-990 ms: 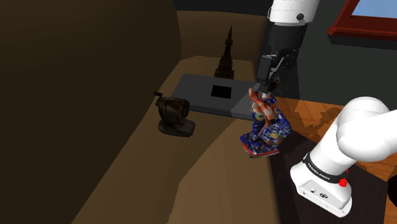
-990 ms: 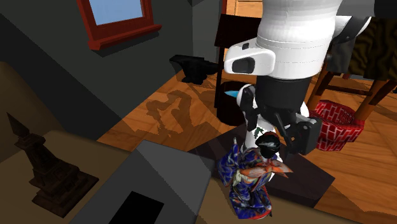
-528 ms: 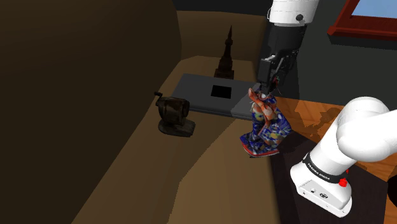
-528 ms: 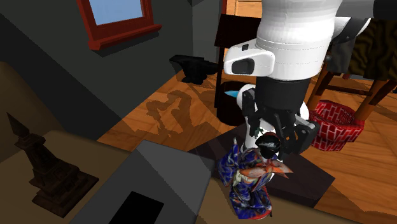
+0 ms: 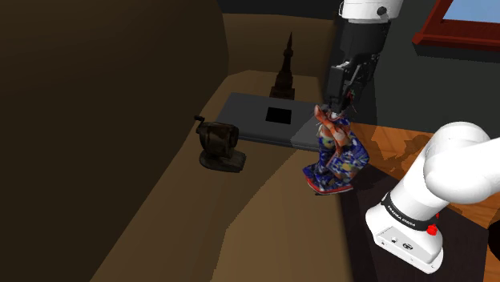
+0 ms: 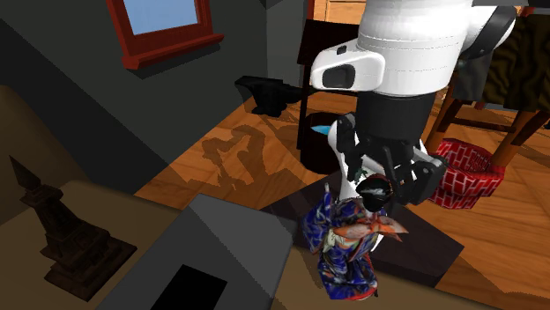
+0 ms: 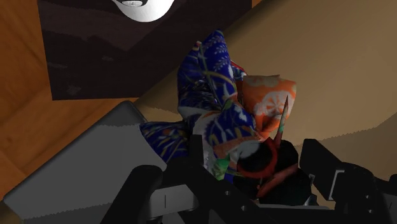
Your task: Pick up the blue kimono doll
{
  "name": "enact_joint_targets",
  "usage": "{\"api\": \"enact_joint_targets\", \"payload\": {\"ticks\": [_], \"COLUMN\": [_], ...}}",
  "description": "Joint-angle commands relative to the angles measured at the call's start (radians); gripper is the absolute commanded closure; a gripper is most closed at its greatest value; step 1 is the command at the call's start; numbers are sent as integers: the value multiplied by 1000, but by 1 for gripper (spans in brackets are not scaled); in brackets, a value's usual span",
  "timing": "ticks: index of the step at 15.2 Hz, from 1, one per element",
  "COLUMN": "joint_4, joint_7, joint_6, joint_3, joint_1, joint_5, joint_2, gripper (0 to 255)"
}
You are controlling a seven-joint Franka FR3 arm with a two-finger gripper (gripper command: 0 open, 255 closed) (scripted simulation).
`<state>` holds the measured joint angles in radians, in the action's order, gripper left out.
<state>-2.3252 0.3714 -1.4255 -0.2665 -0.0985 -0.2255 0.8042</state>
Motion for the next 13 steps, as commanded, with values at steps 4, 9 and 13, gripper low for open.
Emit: {"api": "enact_joint_targets", "payload": {"ticks": [4, 9, 13], "joint_4": [81, 166, 204], "joint_7": [6, 13, 16], "joint_6": [58, 117, 142], "joint_3": [9, 16, 19], "joint_1": [5, 9, 11], "joint_5": [9, 16, 19], "joint_2": [-22, -48, -61], "gripper": [255, 255, 255]}}
